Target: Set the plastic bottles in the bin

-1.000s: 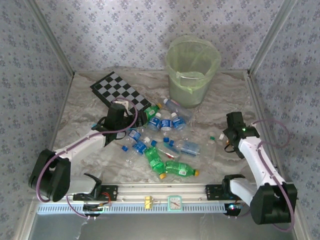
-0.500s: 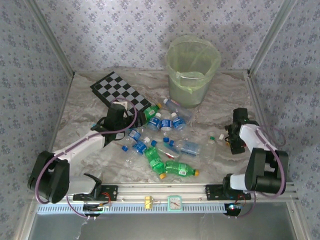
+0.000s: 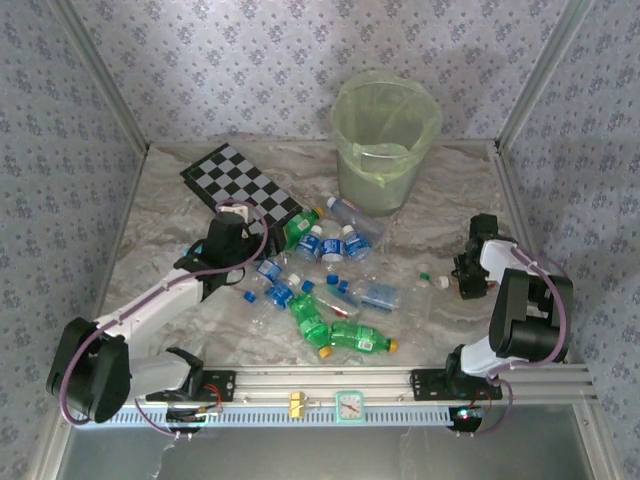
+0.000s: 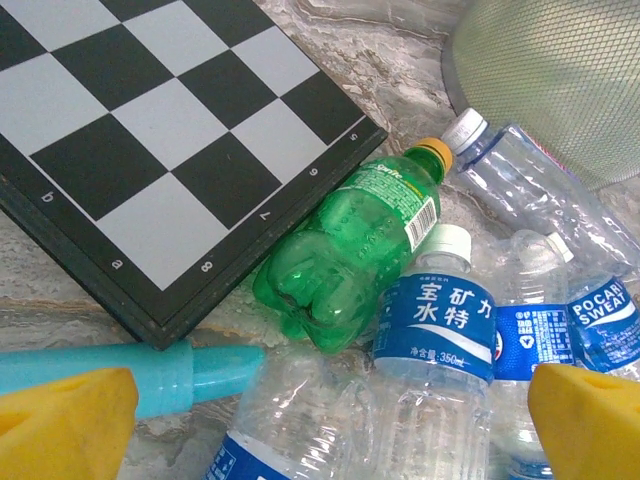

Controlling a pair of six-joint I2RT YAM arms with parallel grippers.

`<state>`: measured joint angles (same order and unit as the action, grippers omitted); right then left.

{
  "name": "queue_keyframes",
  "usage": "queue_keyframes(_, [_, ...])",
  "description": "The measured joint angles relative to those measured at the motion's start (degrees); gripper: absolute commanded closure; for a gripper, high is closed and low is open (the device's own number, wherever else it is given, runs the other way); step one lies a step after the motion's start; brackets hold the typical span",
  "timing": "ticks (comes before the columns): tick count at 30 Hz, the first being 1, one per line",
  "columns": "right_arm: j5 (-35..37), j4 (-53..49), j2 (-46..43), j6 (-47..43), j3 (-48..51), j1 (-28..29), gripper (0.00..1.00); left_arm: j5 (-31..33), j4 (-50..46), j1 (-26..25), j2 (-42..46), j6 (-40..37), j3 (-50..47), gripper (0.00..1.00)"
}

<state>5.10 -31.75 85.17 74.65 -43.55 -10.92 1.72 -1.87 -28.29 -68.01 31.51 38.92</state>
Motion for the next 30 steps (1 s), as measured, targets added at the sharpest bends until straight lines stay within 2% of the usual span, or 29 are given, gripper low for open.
queue_keyframes(6, [-0.17, -0.07, -0.02, -0.46, -0.07, 0.00, 0.54, 0.79, -0.13, 0.00, 0.44, -0.04, -0.04, 0.00])
queue_keyframes(10, [-1.77, -0.68, -0.02, -2.93, -0.68, -0.66, 0.61, 2.45, -1.03, 0.00, 0.48, -0.07, -0.04, 0.00])
queue_keyframes(17, [-10.16, 4.46, -1.18, -13.27, -5.66, -0.79, 0.60, 5.44, -3.15, 1.29, 0.96, 0.74, -0.09, 0.00])
queue_keyframes(24, [-18.45, 11.74, -10.05, -22.80, -8.46, -0.79, 0.61, 6.51, -4.57, 6.32, 1.33, 3.91, -1.40, 0.00])
queue_keyframes(30, [-22.38, 12.81, -12.44, -29.88, -19.93, 0.68, 0.66, 6.60, -5.66, 7.67, 2.54, 5.05, -3.02, 0.00])
